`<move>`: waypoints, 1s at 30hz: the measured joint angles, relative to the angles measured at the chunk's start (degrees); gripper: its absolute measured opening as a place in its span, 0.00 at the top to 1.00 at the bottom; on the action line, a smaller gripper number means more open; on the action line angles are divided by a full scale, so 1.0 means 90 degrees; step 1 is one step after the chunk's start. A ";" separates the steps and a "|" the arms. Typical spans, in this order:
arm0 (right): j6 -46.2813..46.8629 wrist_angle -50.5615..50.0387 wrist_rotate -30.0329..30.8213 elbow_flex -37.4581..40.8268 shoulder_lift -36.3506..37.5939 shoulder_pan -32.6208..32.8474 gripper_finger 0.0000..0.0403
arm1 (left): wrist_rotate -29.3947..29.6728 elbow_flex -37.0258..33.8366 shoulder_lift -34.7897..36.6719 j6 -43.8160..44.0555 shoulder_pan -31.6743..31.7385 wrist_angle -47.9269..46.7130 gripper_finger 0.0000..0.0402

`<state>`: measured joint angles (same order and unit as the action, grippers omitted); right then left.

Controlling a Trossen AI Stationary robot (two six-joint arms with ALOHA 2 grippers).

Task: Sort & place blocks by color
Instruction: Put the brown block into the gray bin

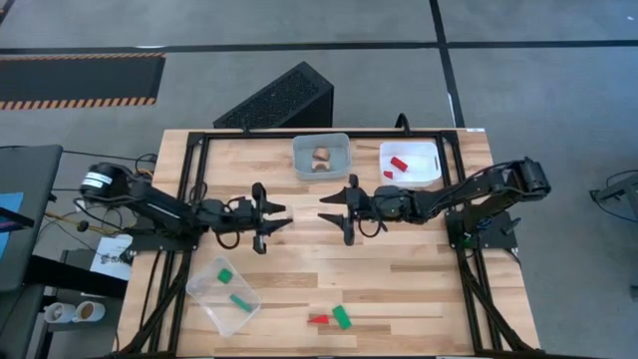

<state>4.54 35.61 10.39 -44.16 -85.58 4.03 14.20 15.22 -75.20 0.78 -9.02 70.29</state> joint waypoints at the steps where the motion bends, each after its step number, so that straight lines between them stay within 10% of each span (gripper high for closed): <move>1: -0.0002 -0.0009 0.0000 0.0007 0.0000 0.0005 0.44 | -0.0007 -0.0002 -0.0055 -0.0012 0.0000 0.0096 0.79; 30: 0.0659 0.1533 -0.1291 -0.1139 -0.2396 -0.0182 0.29 | -0.0934 0.0394 -0.0196 -0.0165 0.0209 -0.0038 0.79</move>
<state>10.46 49.41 -1.23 -54.41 -107.14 2.40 5.79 18.77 -76.97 -0.71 -7.14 69.94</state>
